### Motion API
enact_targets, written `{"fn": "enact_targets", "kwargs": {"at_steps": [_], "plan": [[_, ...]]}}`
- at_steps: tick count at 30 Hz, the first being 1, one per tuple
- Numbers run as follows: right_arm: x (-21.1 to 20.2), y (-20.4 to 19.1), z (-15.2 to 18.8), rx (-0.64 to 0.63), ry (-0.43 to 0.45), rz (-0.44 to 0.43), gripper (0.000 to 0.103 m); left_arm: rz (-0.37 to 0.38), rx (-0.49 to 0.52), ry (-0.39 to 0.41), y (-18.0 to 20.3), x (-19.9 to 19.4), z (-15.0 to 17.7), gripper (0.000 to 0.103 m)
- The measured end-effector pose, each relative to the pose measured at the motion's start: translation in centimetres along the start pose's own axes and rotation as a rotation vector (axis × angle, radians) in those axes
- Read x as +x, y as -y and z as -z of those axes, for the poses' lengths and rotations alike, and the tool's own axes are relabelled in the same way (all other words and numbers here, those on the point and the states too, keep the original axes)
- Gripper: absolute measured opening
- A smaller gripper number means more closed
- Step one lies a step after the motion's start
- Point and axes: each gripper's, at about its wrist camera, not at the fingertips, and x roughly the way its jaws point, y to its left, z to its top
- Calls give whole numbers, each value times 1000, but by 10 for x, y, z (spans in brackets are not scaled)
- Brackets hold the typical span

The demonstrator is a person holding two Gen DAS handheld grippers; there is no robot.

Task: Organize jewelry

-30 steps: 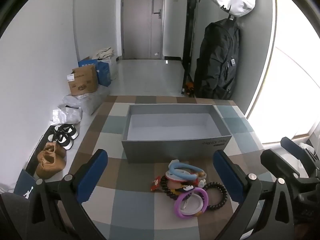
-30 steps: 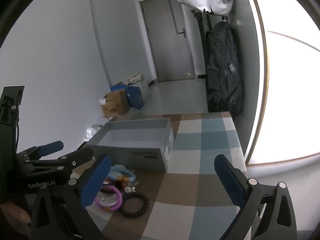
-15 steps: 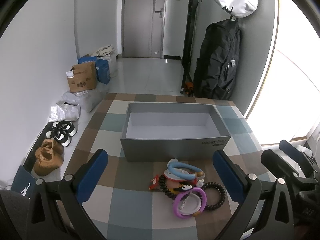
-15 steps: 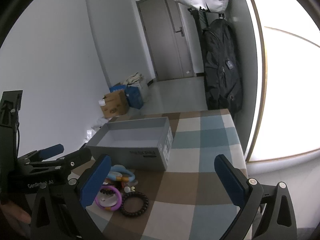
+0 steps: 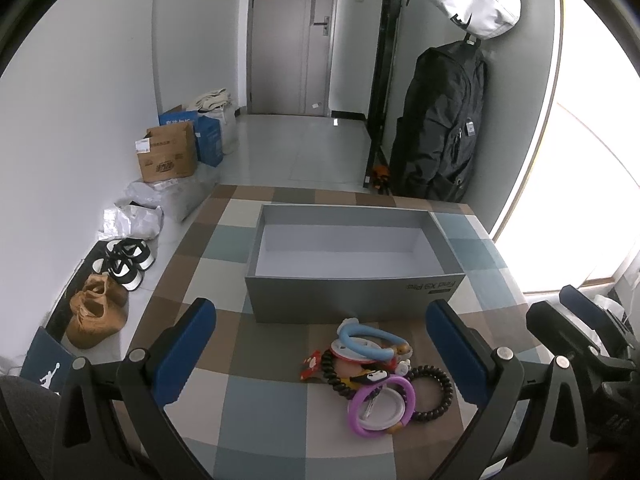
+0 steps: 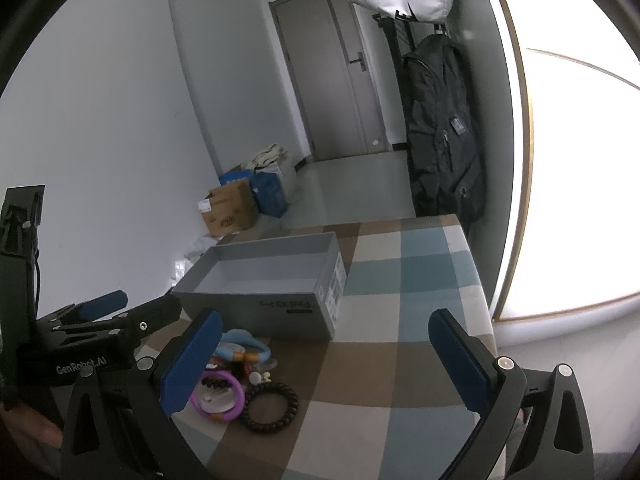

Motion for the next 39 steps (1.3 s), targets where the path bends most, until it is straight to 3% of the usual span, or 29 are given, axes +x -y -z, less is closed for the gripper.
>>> {"fn": "enact_targets", "kwargs": {"at_steps": [26,39], "plan": [[0,0,0,6,-4,-7,103,13,12,-23,4,0,0,102],[0,3,1,21,-6,-6,103,56,10,-61,3,5,4,101]]}}
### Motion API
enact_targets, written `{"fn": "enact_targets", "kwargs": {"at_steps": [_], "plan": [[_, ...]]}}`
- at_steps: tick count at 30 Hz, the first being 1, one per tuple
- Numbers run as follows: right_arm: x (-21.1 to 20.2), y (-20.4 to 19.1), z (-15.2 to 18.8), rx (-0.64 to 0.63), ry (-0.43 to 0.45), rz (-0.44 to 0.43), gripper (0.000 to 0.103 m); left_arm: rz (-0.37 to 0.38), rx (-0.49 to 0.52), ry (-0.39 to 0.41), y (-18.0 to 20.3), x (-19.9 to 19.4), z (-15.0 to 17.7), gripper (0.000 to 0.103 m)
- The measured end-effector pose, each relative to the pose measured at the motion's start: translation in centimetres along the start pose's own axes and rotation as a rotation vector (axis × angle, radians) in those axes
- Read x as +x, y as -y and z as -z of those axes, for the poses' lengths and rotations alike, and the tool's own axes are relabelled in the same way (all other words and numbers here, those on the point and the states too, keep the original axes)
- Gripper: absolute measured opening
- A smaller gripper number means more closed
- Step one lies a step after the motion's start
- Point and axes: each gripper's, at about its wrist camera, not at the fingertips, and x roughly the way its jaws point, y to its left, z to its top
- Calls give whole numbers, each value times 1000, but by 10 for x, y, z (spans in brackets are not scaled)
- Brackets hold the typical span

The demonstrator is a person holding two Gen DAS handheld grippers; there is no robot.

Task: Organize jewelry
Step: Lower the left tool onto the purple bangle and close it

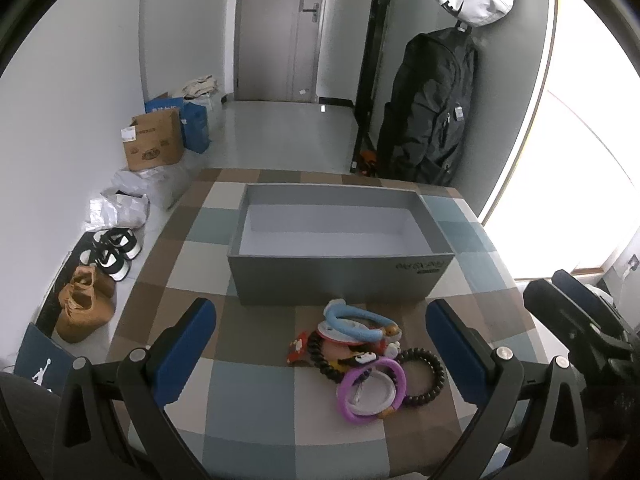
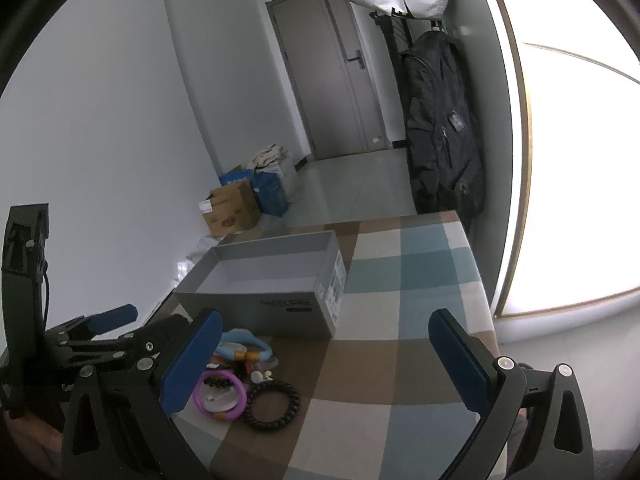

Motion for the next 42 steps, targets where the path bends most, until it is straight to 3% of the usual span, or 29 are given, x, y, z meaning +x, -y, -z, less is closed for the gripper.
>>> {"fn": "enact_targets", "kwargs": {"at_steps": [2,9,15,17,21,23,30,42], "plan": [[-1,2,-1,5,-2,3,103,21,-2,-24,1,2,2,95],[-2,9,-2,37,-8,11,103,104,-38,-138,0,10,16,92],[-1,16,-4,71,-11,10,103,140,-51,-228,-1,16,29,79],[-1,17,-5,74,-12,8,103,153,-62,-246,-5,16,31,68],[-1,17,-5,73,-9,8,103,193,-124,-284,-15,20,33,56],[-1,17,-5,73,-9,9,103,219,-149,-304,-17,25,34,39],[-1,18,-5,74,-9,8,103,281,-216,-339,-23,28,36,6],[-1,18,-2,93,-35,7,103,321,-161,-303,-16,18,29,3]]}}
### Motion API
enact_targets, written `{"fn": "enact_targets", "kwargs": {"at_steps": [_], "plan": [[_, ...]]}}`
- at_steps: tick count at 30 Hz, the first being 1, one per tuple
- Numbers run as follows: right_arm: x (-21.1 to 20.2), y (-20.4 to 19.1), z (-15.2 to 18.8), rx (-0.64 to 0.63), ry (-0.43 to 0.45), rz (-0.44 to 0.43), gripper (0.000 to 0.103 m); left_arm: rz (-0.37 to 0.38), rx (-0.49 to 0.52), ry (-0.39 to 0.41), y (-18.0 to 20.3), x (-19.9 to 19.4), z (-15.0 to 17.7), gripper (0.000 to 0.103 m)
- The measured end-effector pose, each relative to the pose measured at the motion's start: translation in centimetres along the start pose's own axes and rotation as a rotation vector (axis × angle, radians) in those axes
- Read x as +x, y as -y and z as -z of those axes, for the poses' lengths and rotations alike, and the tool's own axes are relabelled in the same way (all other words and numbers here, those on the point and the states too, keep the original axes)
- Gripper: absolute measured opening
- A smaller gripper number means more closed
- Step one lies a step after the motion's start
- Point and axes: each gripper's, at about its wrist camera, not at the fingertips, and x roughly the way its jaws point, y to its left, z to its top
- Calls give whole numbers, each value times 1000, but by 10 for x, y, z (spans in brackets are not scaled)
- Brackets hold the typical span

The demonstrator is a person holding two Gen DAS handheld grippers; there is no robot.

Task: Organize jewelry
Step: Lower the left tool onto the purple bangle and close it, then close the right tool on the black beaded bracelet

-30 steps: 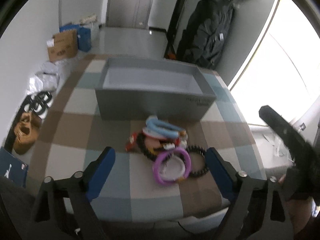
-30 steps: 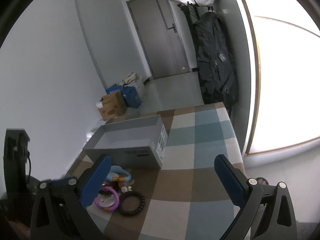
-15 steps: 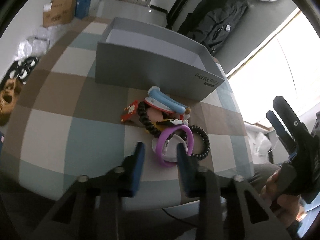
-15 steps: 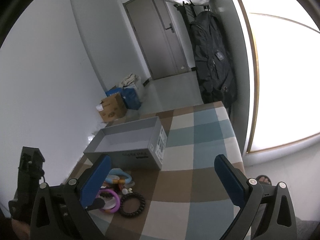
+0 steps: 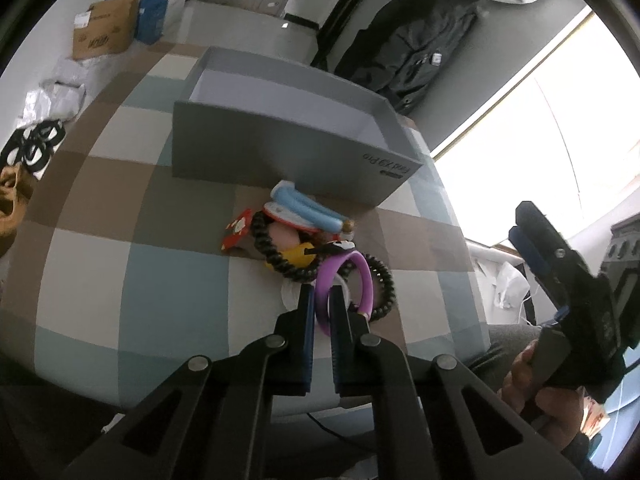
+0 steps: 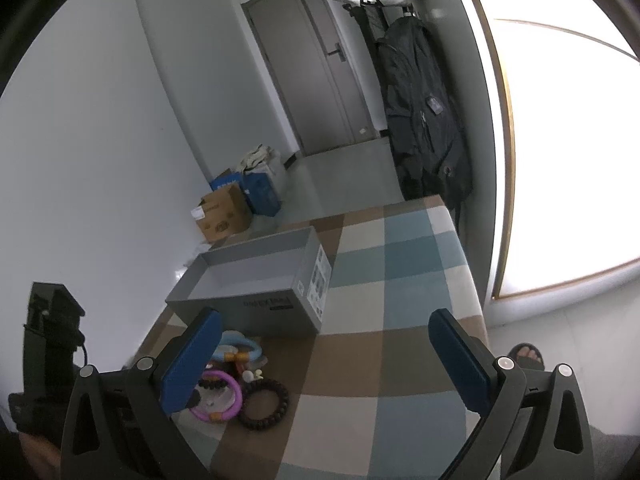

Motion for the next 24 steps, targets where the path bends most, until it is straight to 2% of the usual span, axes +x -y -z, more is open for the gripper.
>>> {"fn": "enact_targets", "kwargs": {"at_steps": [5,11,17,20,24], "plan": [[3,1,4,6,-49,-12,103,34,23,31,3,-13,-2,3],[16,-4,17,-15,-186,-70,103,101,-5,103,-2,-31,-10,3],[27,-36,39,-200,-280,-80,103,94,-11,181,-8,-50,-21,3],[35,-52,50,-301,-302,-39,101,87,-5,196,-6,-50,-23,3],[48,-66,62,-400,-341,6,90,92,0,201,-6,-48,-26,3]]}}
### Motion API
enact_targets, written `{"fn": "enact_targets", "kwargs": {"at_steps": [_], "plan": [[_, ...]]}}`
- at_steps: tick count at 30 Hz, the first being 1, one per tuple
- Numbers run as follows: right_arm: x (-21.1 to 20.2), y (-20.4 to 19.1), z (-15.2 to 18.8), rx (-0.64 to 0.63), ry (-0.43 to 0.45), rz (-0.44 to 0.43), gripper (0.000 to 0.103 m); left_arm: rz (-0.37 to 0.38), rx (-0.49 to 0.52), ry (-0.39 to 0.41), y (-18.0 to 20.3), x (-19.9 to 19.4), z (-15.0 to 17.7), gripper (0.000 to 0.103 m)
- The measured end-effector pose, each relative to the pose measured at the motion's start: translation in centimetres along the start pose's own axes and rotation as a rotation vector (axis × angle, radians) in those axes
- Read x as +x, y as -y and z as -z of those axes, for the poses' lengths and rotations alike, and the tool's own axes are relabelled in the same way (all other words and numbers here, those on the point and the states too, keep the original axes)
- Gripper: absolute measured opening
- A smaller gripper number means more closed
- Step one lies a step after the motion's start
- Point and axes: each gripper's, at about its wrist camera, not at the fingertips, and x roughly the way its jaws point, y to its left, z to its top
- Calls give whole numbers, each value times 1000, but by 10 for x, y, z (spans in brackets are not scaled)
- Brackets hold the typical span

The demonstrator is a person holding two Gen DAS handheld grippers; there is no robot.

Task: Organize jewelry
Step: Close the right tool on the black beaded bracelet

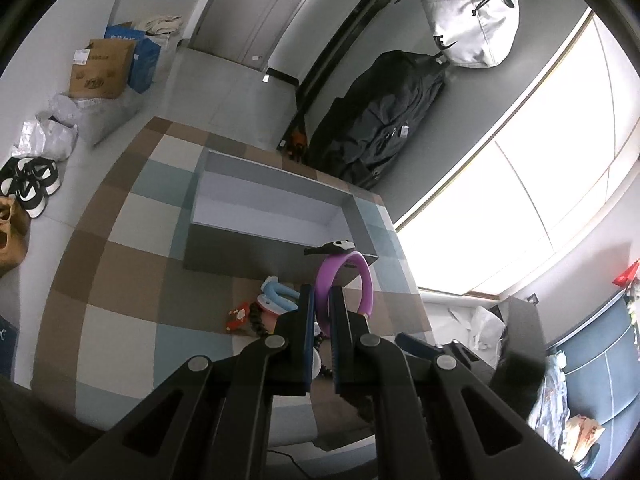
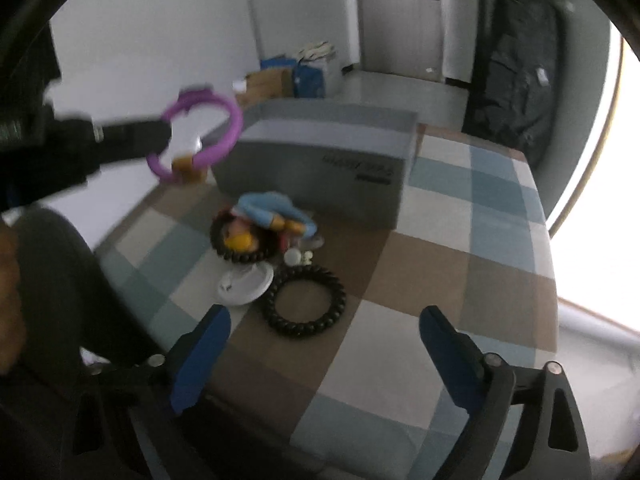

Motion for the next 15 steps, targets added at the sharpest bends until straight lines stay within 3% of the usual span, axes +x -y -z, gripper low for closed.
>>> {"fn": "enact_targets", "kwargs": {"at_steps": [4,9,11,12,15], "plan": [[12,-4,-1,-31,-43,12,77,9,-2,4,-1,-2,-2,3],[18,-6,-2,-57,-41,3,70,13,-9,6,-2,-4,-3,3],[16,-4,-2,-51,-32,4,60,11,-7,7,-2,-4,-3,3],[14,-4,-2,-52,-31,8,48,10,-6,6,-2,-4,-4,3],[12,-6,-2,-54,-34,3,45,10,-1,8,-1,-3,-5,3]]}}
